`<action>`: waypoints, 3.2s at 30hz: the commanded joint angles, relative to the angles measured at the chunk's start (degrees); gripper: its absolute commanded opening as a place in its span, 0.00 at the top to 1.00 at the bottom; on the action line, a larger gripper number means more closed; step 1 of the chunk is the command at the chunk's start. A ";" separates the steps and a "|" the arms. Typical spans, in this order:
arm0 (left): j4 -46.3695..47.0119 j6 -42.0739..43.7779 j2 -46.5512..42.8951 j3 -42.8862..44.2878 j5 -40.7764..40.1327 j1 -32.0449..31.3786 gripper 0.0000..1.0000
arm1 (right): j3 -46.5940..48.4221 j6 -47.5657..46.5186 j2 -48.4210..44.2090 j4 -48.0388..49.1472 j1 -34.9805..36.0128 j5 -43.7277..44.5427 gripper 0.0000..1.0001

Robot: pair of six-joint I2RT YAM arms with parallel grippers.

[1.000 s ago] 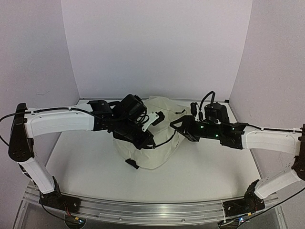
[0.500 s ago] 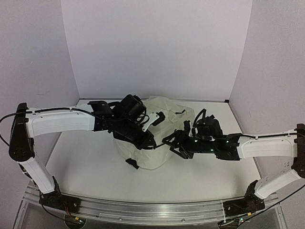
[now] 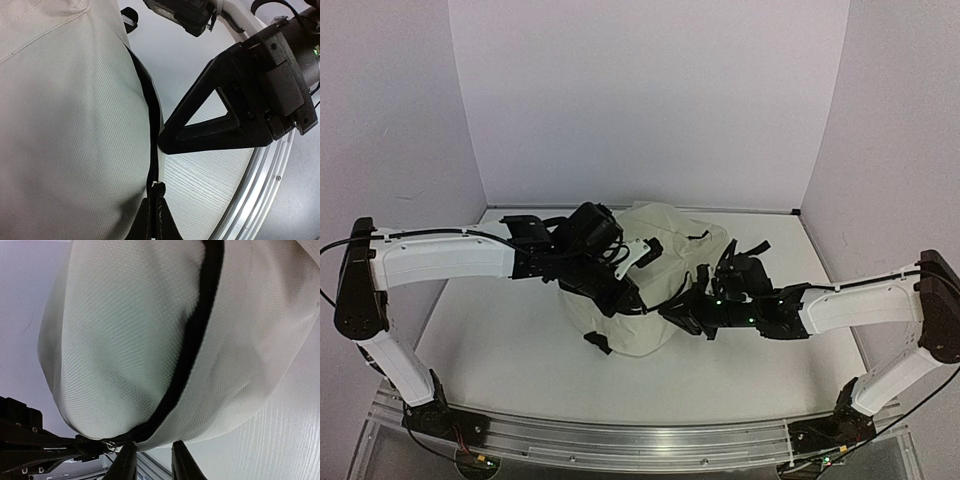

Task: Pack the student bag
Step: Zip the student bag at the center of the board.

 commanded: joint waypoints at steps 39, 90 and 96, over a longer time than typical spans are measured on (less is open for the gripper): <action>-2.64 2.10 -12.41 -6.77 -5.71 8.81 1.00 | -1.93 -12.01 -15.53 -15.14 -12.68 16.66 1.00; 14.60 -14.11 -12.36 -16.10 3.30 13.21 1.00 | 33.10 -69.59 13.61 -28.14 13.08 27.29 0.53; 14.96 -14.41 -13.56 -17.00 3.08 13.52 1.00 | 35.10 -72.57 18.38 -27.98 13.72 31.77 0.57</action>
